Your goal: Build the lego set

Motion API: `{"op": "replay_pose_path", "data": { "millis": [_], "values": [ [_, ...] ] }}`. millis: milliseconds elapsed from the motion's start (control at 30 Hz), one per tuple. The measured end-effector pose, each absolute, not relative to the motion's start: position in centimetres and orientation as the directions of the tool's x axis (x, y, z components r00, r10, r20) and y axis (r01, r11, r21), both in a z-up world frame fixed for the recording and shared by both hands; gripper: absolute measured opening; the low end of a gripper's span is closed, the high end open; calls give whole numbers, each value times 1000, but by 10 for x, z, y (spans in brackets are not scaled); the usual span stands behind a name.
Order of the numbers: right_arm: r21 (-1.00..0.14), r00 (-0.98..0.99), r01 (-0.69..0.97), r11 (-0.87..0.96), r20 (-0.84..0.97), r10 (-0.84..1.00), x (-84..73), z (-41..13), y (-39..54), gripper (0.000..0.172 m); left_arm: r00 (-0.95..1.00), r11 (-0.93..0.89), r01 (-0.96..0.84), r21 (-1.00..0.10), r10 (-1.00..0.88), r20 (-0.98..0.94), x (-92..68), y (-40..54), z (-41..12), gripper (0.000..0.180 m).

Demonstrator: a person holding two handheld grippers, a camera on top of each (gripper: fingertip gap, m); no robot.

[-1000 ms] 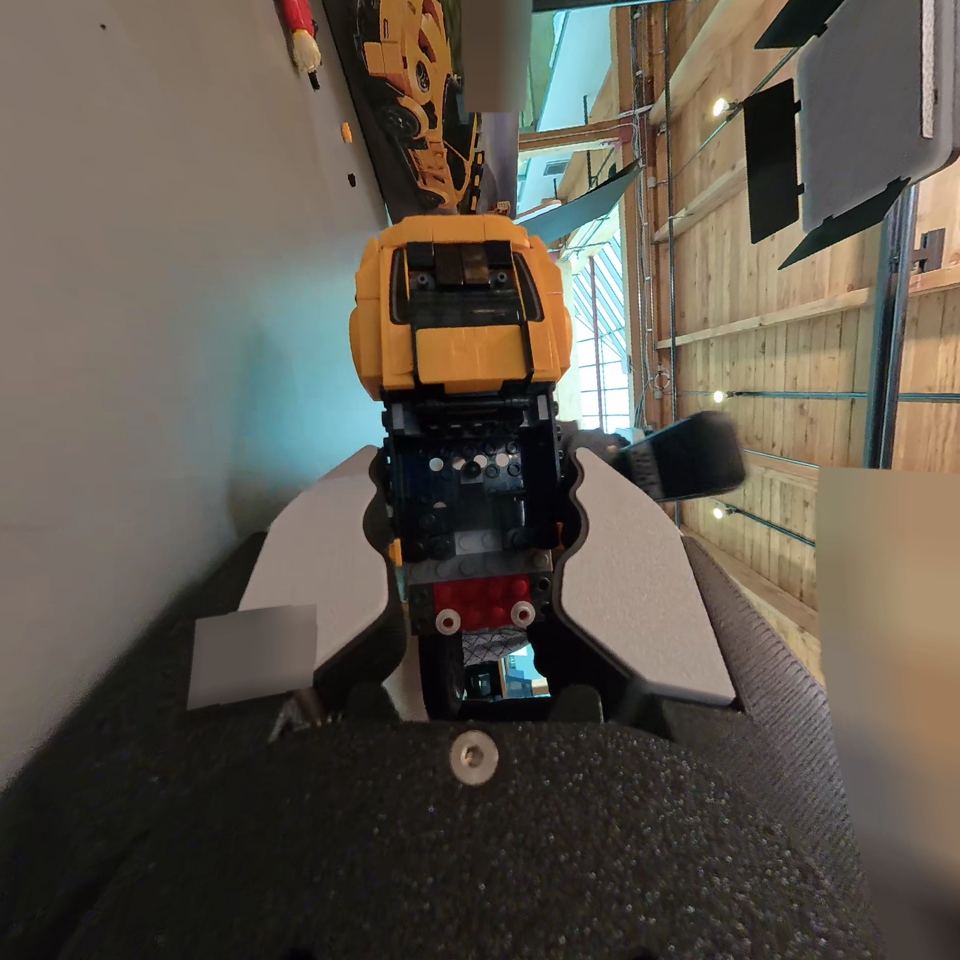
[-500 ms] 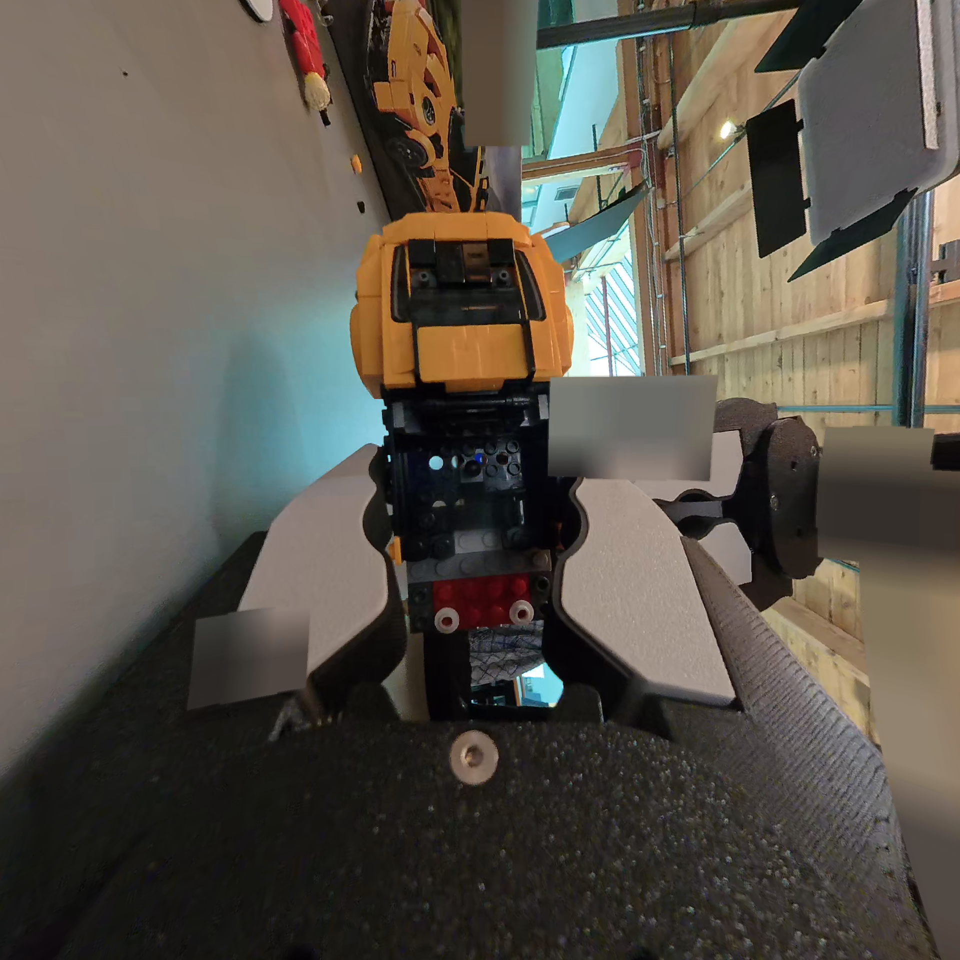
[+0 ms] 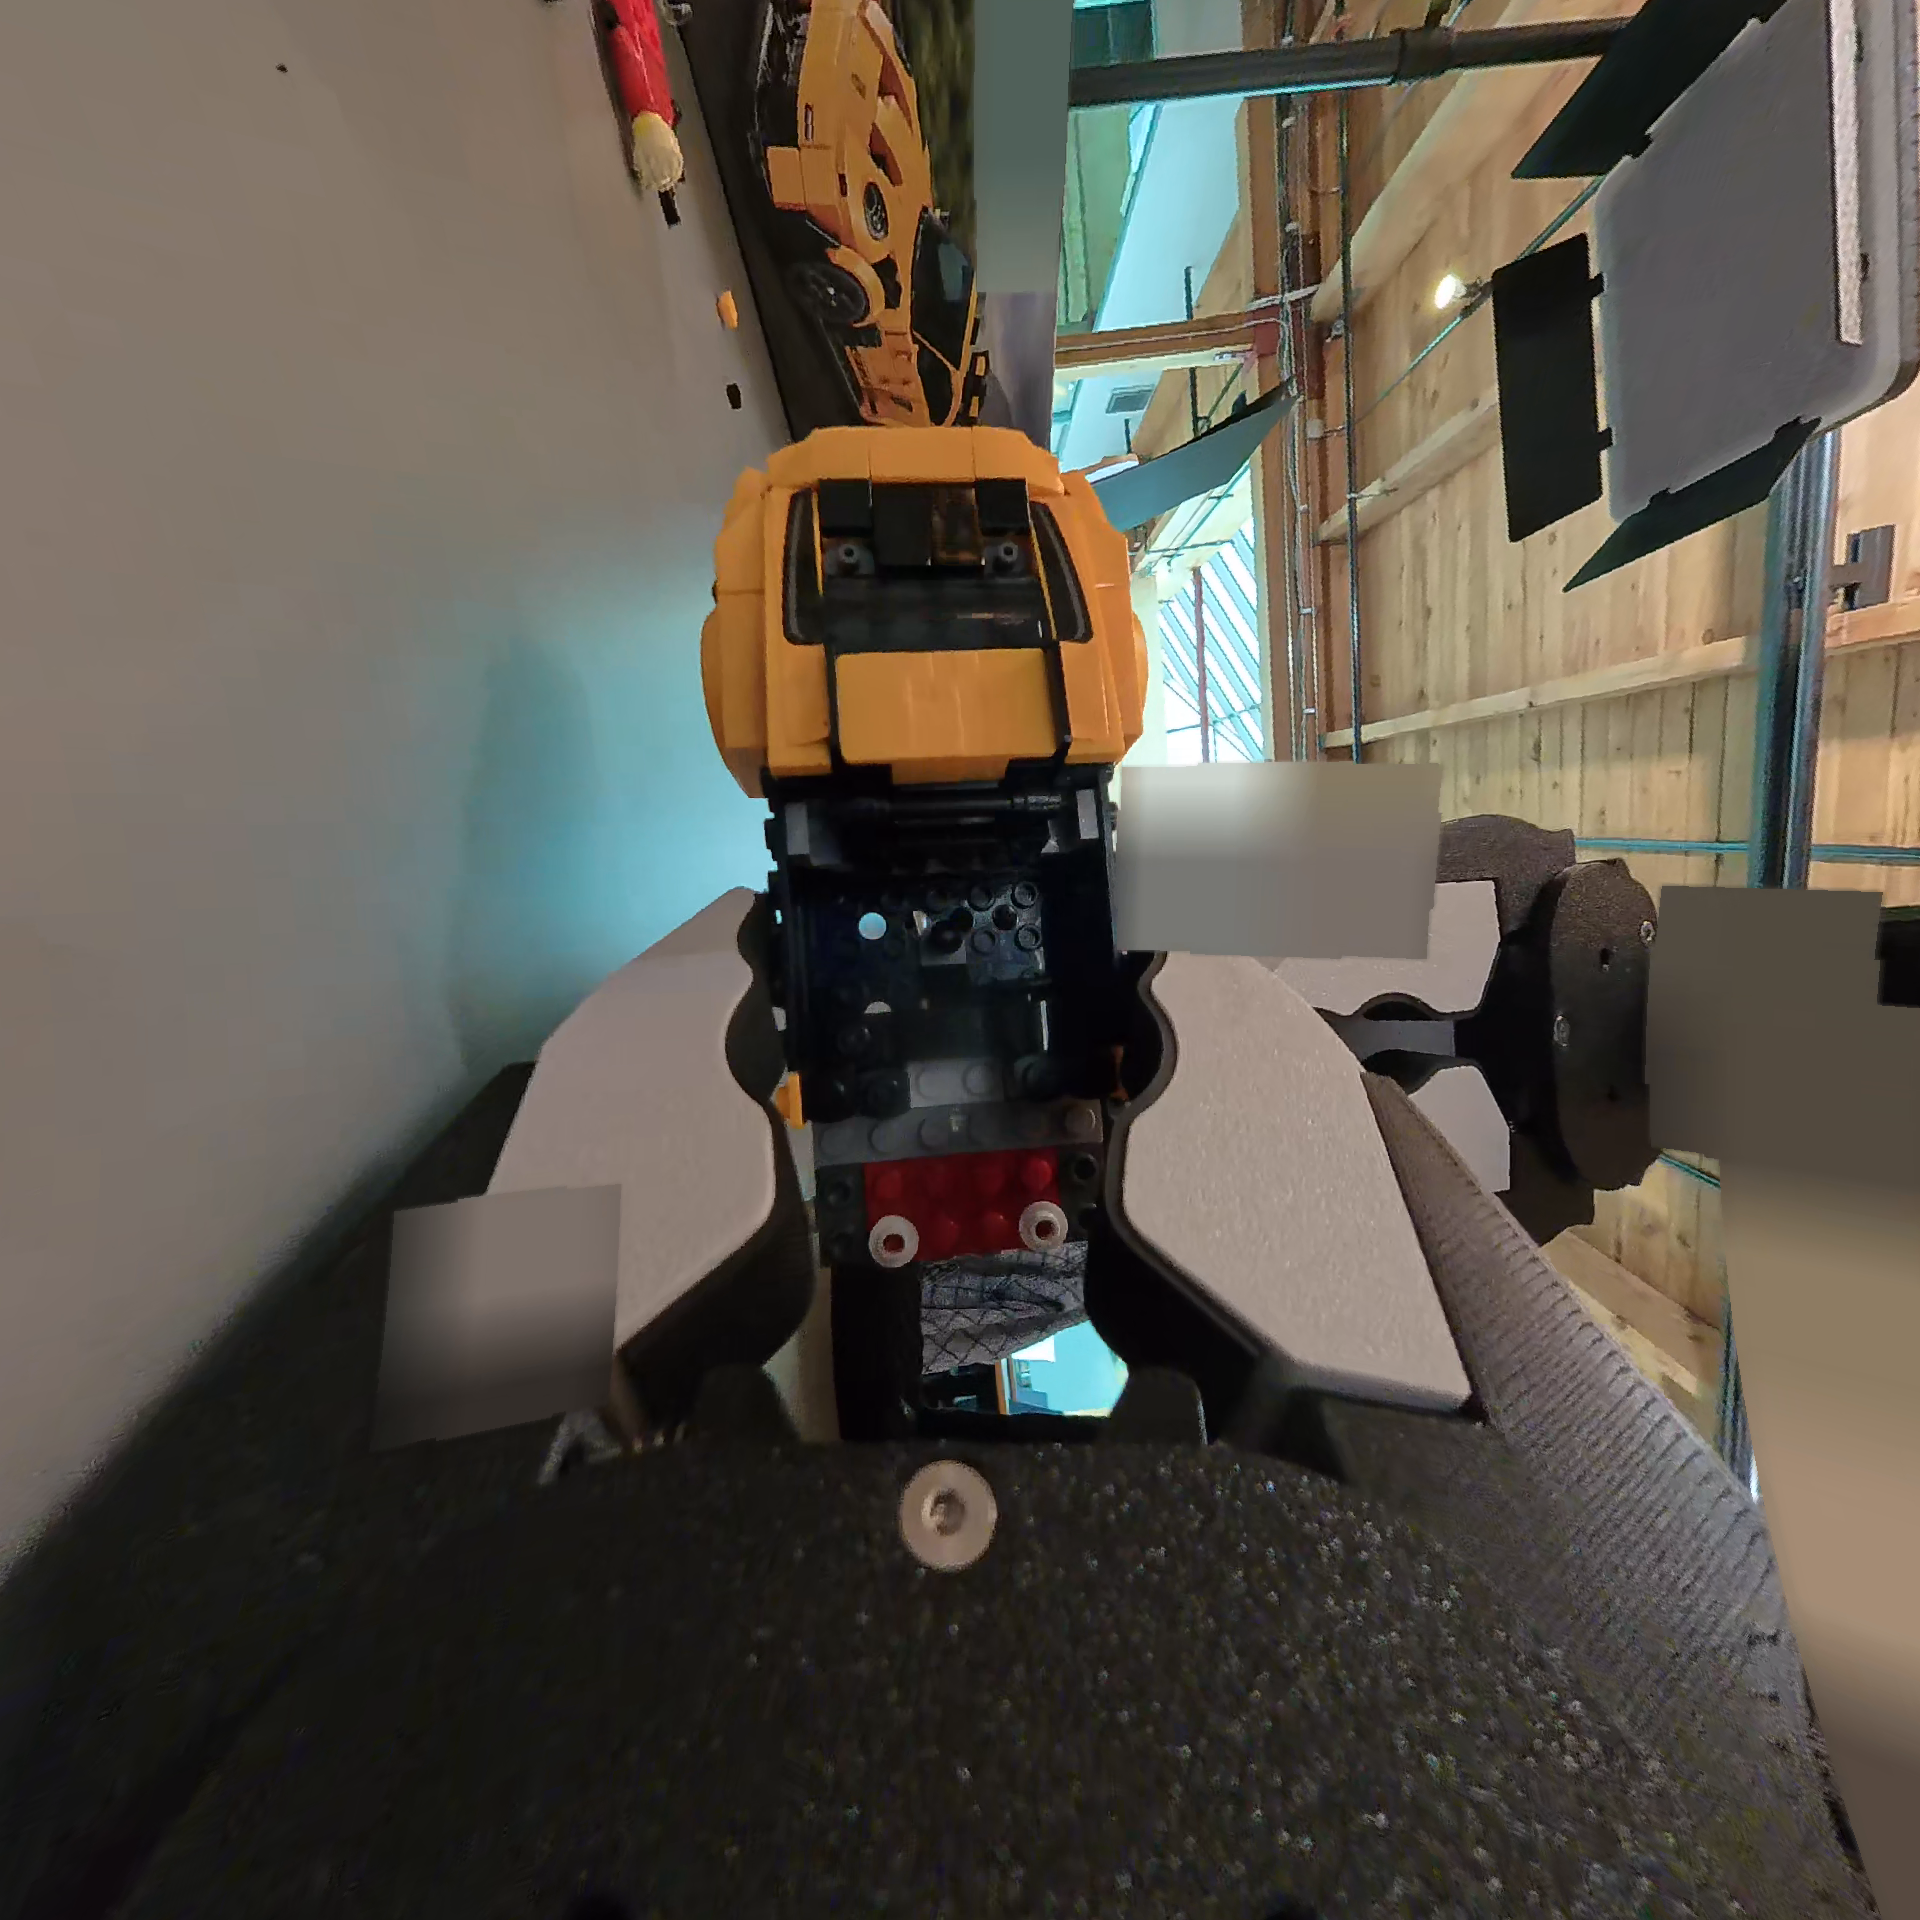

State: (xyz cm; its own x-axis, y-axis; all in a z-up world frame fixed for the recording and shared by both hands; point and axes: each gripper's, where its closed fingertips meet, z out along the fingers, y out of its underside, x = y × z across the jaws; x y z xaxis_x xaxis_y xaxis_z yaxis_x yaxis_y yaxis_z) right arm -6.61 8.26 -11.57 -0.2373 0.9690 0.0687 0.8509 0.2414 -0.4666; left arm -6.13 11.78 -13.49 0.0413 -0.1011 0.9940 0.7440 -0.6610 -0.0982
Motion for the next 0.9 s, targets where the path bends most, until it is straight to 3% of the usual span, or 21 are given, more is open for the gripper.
{"op": "replay_pose_path", "data": {
  "millis": [900],
  "values": [
    [-460, -266, 850, 258, 48, 963, -72, -108, 84, 10, -88, -672, 741, 15, -75, 993, -61, 118, -130, 64]
  ]
}}
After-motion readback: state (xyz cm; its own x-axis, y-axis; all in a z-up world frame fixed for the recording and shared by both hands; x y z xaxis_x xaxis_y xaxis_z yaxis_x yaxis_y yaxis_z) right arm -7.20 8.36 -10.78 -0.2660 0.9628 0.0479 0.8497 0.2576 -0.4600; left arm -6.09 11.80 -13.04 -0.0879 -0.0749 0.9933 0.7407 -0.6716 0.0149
